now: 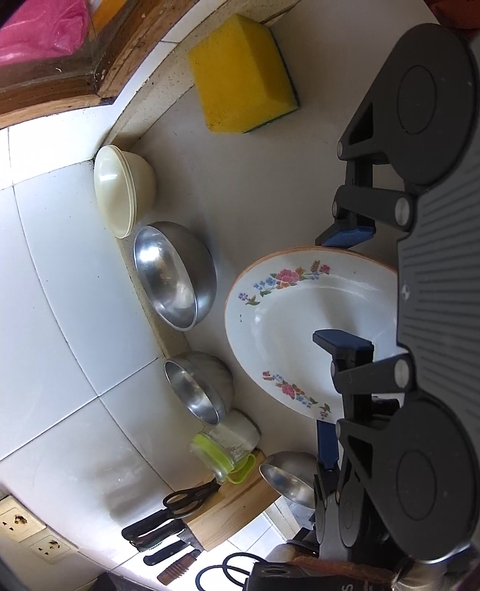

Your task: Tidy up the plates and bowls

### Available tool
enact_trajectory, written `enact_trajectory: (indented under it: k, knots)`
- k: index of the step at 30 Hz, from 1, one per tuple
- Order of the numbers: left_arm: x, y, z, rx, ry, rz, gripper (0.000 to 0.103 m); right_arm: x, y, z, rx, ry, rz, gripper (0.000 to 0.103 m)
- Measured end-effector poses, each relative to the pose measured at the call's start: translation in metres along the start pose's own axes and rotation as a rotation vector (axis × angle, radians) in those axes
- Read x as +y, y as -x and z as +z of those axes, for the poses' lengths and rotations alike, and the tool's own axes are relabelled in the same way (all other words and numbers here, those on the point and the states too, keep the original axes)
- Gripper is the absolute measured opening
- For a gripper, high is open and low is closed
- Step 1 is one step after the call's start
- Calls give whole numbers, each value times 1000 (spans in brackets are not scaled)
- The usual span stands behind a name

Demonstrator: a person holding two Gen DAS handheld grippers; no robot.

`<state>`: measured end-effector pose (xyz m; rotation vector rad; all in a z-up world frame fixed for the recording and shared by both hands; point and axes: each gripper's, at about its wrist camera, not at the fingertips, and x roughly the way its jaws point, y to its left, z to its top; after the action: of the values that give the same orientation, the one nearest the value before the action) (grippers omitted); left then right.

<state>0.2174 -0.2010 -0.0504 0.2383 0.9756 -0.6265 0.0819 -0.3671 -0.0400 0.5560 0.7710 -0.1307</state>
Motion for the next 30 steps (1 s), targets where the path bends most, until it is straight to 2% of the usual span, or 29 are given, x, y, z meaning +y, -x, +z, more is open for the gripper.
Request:
enact_trajectory:
  k: [7,30]
  knots:
    - [-2,7,0,-18,0,-2,94,-4,3,0,3,-34,11,51]
    - [-5,25,-2,-55,0,19,94,-1,14,1,-7,-28,41,51]
